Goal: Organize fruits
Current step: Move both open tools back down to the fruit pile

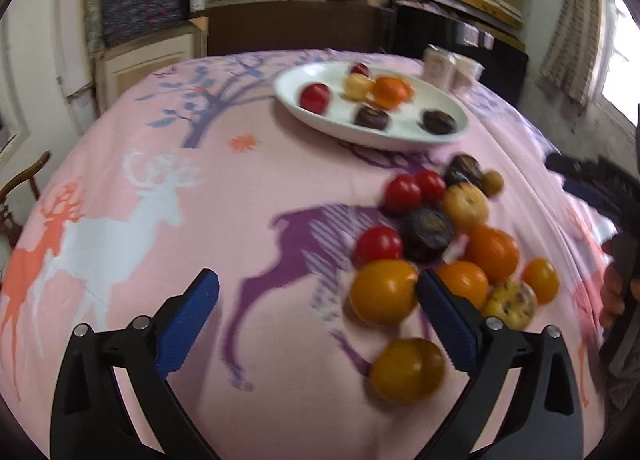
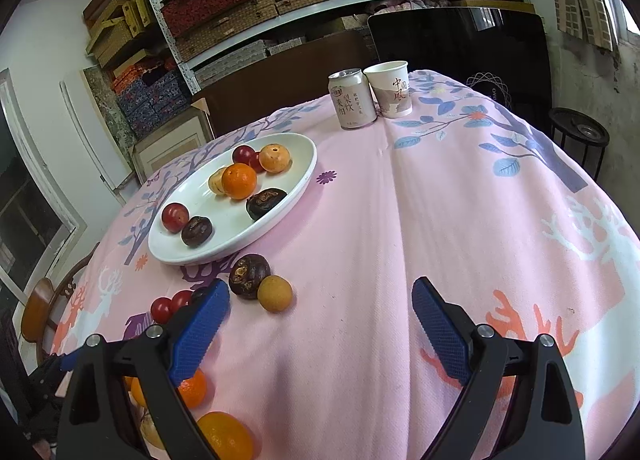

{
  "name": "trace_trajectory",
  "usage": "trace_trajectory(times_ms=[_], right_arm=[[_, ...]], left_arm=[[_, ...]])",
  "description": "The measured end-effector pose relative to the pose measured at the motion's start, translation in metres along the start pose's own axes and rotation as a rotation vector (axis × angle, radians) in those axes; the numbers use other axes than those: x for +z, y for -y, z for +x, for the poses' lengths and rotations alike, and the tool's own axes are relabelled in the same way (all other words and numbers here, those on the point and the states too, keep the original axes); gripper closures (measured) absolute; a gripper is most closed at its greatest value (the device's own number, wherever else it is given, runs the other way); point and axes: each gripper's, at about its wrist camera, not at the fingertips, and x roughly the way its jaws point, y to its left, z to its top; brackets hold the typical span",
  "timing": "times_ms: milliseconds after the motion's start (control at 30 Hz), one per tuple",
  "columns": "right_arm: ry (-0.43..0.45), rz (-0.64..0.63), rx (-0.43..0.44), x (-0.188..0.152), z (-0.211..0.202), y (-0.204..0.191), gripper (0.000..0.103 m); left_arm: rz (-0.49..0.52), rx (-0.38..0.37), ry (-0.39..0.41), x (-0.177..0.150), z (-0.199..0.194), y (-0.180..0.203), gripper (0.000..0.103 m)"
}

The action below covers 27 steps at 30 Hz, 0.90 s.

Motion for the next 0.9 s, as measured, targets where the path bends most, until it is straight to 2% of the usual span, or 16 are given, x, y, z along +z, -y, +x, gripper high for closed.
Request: trace_trajectory(times_ms=[67,100,200,267,433,533,667,833,900], right_arm=[[0.0,0.009,0.005,0.0,0.0,0.002,0.009],[0.0,0.014,0.008,0.0,0.0,0.003,0.009],[-0.001,0.027,0.015,0.0,-0.001,0.005,0.009],[-0.005,0.034,0.02,0.0,-0.001,0.006,0.009],[-0.013,0.039,0.018,-0.001,-0.001,0.005,0.009],[-0.017,0.04,0.018,-0.001,-0.001,0.005,0.009],[-0.022,0.038,0.017,-0.001,-0.001,0.005,0.009],[-0.031,0.039,0.013,-0.002,0.0,0.005,0.009],[-0.032,0.037,0.014,-0.002,0.001,0.004,0.009]], left_arm=[[-0.063,0.055,0.023,0.004,-0.003,-0.018,0.005],[-0.089,0.059,0.025,0.005,-0.003,-0.025,0.005],[-0.189,0.03,0.028,0.007,-0.004,-0.046,0.005],[-0.201,0.008,0.03,0.008,-0.005,-0.048,0.005],[-0.094,0.021,-0.016,0.005,0.005,-0.027,0.005],[-0.067,0.027,-0.037,0.002,0.011,-0.021,0.005],[-0.054,0.013,-0.029,0.0,0.009,-0.017,0.005],[0.011,0.002,-0.004,-0.002,0.003,-0.004,0.006],[0.034,-0.002,-0.002,-0.002,0.002,0.001,0.009]])
